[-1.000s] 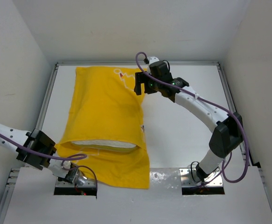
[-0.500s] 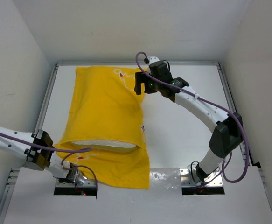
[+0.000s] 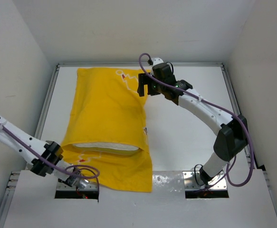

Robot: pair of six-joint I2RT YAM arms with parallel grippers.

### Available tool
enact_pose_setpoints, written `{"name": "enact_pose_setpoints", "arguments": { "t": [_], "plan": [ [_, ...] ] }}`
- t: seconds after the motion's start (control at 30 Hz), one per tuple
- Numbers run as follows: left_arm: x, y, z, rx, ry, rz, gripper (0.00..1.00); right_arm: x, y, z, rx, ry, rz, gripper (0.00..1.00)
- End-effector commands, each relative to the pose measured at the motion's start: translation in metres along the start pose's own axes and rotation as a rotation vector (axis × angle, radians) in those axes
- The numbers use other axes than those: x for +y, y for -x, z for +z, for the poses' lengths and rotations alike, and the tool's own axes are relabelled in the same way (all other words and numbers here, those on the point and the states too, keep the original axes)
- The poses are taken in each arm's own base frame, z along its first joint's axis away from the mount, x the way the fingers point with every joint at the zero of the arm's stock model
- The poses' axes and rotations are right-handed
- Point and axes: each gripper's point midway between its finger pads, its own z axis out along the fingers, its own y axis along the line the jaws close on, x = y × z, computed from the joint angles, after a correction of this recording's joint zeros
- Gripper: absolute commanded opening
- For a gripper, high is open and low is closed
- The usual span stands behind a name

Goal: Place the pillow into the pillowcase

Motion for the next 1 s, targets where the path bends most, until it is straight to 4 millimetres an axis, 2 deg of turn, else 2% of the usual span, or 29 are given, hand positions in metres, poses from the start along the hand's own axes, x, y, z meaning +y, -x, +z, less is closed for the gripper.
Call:
{"name": "enact_pose_setpoints", "arguments": {
  "t": [0.0, 0.03, 0.07, 0.1, 0.17, 0.23, 0.27, 0.4, 0.43, 0.5, 0.57, 0.6, 0.67, 0.7, 0.77, 0.8, 0.83, 0.87, 0.9, 0.93, 0.97],
  "plan": [
    [-0.043, -0.169, 0.012, 0.558, 0.019, 0.158, 1.0, 0.014, 0.015, -0.002, -0.055, 0.045, 0.03, 0.88],
    [-0.062, -0.185, 0.008, 0.602, -0.029, 0.203, 1.0, 0.017, 0.015, 0.0, -0.052, 0.05, 0.031, 0.88],
    [-0.089, -0.229, 0.0, 0.69, -0.112, 0.176, 1.0, 0.019, 0.011, 0.005, -0.04, 0.051, 0.034, 0.88],
    [-0.109, -0.236, -0.003, 0.687, -0.179, 0.118, 1.0, 0.021, 0.007, 0.008, -0.03, 0.054, 0.037, 0.88],
    [-0.121, -0.259, -0.009, 0.735, -0.212, 0.065, 1.0, 0.023, -0.003, 0.017, -0.004, 0.055, 0.061, 0.88],
    [-0.121, -0.265, -0.005, 0.727, -0.204, 0.053, 1.0, 0.027, -0.015, 0.024, 0.026, 0.076, 0.083, 0.88],
    [-0.121, -0.267, -0.003, 0.727, -0.208, 0.059, 1.0, 0.028, -0.027, 0.032, 0.053, 0.077, 0.102, 0.88],
    [-0.135, -0.256, 0.004, 0.658, -0.348, 0.124, 1.0, 0.027, -0.063, 0.055, 0.132, 0.066, 0.118, 0.87],
    [-0.146, -0.253, 0.006, 0.618, -0.445, 0.167, 1.0, 0.025, -0.071, 0.061, 0.152, 0.057, 0.12, 0.87],
    [-0.162, -0.248, 0.001, 0.571, -0.58, 0.201, 1.0, 0.024, -0.093, 0.078, 0.209, 0.044, 0.134, 0.84],
    [-0.166, -0.24, -0.004, 0.57, -0.617, 0.209, 1.0, 0.025, -0.105, 0.089, 0.247, 0.048, 0.156, 0.79],
    [-0.166, -0.24, -0.004, 0.538, -0.665, 0.292, 1.0, 0.026, -0.118, 0.096, 0.283, 0.053, 0.18, 0.71],
    [-0.163, -0.242, 0.0, 0.534, -0.637, 0.282, 1.0, 0.03, -0.129, 0.104, 0.307, 0.077, 0.204, 0.6],
    [-0.171, -0.247, -0.001, 0.538, -0.675, 0.249, 1.0, 0.028, -0.138, 0.111, 0.326, 0.073, 0.212, 0.44],
    [-0.19, -0.259, -0.018, 0.575, -0.777, 0.192, 1.0, 0.029, -0.13, 0.124, 0.322, 0.083, 0.214, 0.16],
    [-0.203, -0.263, -0.022, 0.574, -0.829, 0.169, 0.87, 0.018, -0.137, 0.139, 0.349, 0.056, 0.222, 0.03],
    [-0.223, -0.271, -0.031, 0.6, -0.889, 0.152, 0.78, 0.022, -0.103, 0.147, 0.306, 0.066, 0.222, 0.0],
    [-0.234, -0.275, -0.036, 0.628, -0.908, 0.154, 0.75, 0.008, -0.084, 0.157, 0.284, 0.05, 0.241, 0.0],
    [-0.24, -0.286, -0.04, 0.683, -0.916, 0.18, 0.76, 0.011, -0.04, 0.177, 0.2, 0.071, 0.256, 0.0],
    [-0.249, -0.29, -0.044, 0.717, -0.936, 0.188, 0.78, 0.007, -0.016, 0.182, 0.164, 0.07, 0.274, 0.0],
    [-0.269, -0.292, -0.051, 0.742, -0.989, 0.193, 0.83, -0.004, 0.012, 0.189, 0.103, 0.07, 0.3, 0.0]
  ]
}}
